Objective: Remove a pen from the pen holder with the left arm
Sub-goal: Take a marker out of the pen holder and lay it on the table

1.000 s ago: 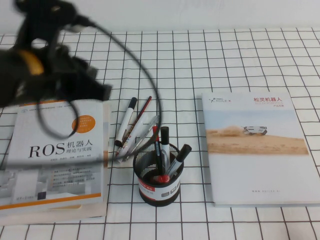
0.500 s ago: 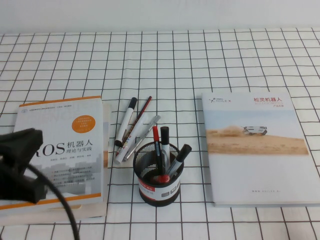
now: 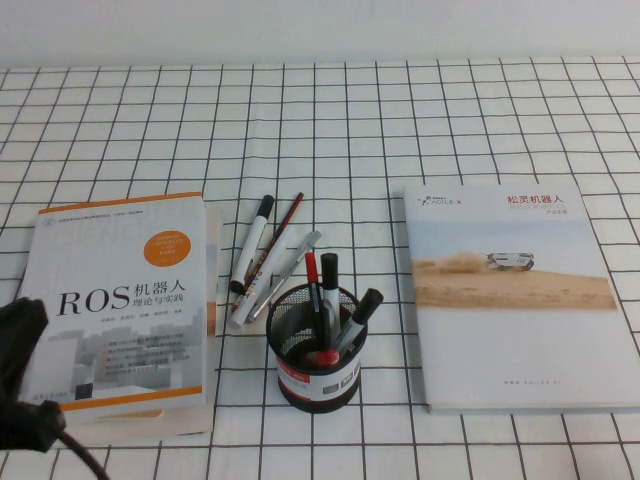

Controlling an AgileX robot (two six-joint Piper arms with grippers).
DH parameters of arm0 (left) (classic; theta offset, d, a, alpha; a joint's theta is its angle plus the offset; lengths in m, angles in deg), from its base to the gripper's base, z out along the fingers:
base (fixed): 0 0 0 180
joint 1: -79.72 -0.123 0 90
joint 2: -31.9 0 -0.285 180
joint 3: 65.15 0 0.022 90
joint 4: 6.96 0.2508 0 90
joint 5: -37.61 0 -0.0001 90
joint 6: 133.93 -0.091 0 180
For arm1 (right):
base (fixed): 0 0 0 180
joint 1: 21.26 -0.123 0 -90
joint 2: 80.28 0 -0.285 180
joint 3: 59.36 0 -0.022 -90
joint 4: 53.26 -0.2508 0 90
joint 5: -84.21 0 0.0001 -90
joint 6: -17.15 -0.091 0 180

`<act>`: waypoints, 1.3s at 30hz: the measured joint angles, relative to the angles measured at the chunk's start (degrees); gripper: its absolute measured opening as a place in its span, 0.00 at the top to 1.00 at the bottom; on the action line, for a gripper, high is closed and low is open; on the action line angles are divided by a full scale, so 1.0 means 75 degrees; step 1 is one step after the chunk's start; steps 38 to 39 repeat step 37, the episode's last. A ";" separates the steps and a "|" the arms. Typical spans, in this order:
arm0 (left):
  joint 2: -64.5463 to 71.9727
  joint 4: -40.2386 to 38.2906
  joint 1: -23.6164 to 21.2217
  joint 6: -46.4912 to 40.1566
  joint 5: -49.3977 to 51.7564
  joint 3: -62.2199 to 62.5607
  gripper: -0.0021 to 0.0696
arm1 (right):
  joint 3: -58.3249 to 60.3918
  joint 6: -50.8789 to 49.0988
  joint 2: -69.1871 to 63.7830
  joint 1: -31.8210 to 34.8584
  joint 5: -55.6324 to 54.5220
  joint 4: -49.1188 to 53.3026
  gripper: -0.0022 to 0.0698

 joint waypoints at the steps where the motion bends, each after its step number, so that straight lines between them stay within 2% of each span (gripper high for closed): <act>1: -0.0261 -0.0212 -0.0282 -0.0212 -0.0182 -0.0265 0.97 | 0.0000 0.0000 0.0000 0.0000 0.0000 0.0000 0.99; 4: -0.1104 -0.0750 -0.1194 -0.0889 -0.1032 -0.1057 0.97 | 0.0000 0.0000 0.0000 0.0000 0.0000 0.0000 0.99; 7: -0.1936 -0.0853 -0.1874 -0.1128 -0.1735 -0.1787 0.97 | 0.0000 0.0000 0.0000 0.0000 0.0000 0.0000 0.99; 12: -0.2929 -0.0919 -0.2536 -0.1234 -0.2342 -0.2599 0.97 | 0.0000 0.0000 0.0000 0.0000 0.0000 0.0000 0.99; 18: -0.3652 -0.0969 -0.2610 -0.1234 -0.2123 -0.3007 0.97 | 0.0000 0.0000 0.0000 0.0000 0.0000 0.0000 0.99; 31: -0.4102 -0.0954 -0.2610 -0.1177 0.1022 -0.3012 0.97 | 0.0000 0.0000 0.0000 0.0000 0.0000 0.0000 0.99; 39: -0.4102 -0.0843 -0.2610 -0.1177 0.1218 -0.3012 0.97 | 0.0000 0.0000 0.0000 0.0000 0.0000 0.0000 0.99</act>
